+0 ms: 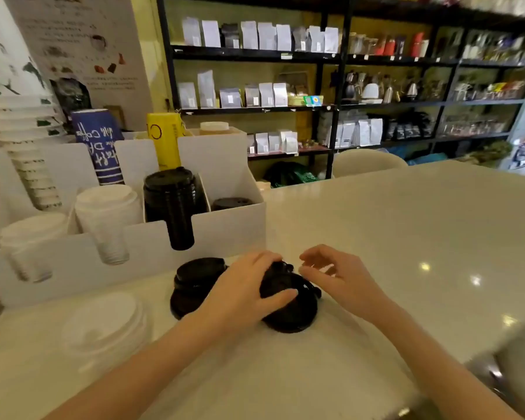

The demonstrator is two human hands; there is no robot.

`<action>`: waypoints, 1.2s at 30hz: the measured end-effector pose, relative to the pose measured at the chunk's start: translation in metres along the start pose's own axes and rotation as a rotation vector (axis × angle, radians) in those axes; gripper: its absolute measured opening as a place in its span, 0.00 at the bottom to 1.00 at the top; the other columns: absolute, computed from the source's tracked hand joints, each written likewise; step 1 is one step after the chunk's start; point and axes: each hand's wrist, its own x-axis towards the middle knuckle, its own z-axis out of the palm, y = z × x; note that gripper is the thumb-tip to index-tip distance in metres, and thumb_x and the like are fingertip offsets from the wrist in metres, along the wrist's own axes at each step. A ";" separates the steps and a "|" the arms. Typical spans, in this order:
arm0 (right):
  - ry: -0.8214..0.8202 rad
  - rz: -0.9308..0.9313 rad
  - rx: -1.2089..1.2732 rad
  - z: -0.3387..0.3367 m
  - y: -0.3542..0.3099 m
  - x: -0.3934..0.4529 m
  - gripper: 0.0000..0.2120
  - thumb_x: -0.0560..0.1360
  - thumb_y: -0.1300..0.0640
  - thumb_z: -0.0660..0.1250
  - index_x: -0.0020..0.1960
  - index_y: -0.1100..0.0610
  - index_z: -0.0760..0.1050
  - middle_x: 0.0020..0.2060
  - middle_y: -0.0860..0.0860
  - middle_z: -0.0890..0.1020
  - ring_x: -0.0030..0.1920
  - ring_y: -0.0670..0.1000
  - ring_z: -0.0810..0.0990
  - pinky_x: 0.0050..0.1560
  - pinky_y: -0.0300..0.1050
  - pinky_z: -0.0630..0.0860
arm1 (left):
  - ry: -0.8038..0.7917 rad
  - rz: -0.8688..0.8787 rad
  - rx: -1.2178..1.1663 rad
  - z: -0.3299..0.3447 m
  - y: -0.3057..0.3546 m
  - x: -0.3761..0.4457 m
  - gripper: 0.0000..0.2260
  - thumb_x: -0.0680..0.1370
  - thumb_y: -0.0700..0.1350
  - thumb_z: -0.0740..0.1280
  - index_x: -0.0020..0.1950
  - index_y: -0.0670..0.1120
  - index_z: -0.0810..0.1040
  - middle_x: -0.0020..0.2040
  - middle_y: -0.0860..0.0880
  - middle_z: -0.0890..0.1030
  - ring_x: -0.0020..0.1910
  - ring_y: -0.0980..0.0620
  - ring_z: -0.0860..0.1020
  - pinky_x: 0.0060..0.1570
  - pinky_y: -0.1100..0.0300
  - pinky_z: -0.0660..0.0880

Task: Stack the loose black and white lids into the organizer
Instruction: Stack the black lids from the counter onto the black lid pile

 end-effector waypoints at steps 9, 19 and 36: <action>-0.008 0.084 0.083 0.007 0.015 -0.013 0.09 0.69 0.53 0.69 0.50 0.48 0.78 0.46 0.43 0.80 0.46 0.40 0.77 0.48 0.36 0.73 | 0.088 0.032 0.082 0.027 -0.018 -0.024 0.36 0.65 0.64 0.67 0.69 0.54 0.59 0.71 0.57 0.61 0.69 0.60 0.59 0.63 0.70 0.54; 0.041 0.054 0.125 0.008 0.006 -0.012 0.09 0.70 0.56 0.68 0.49 0.48 0.80 0.46 0.40 0.82 0.48 0.39 0.77 0.55 0.45 0.74 | 0.179 0.021 -0.057 0.025 -0.016 -0.025 0.34 0.63 0.63 0.69 0.66 0.55 0.65 0.68 0.57 0.68 0.63 0.65 0.62 0.63 0.70 0.59; -0.020 -0.270 0.090 0.006 -0.081 0.102 0.13 0.74 0.55 0.64 0.57 0.52 0.77 0.45 0.46 0.80 0.48 0.42 0.77 0.49 0.37 0.74 | 0.630 -0.025 -0.097 -0.065 -0.029 0.014 0.31 0.61 0.59 0.73 0.61 0.51 0.72 0.61 0.58 0.73 0.60 0.59 0.70 0.61 0.57 0.72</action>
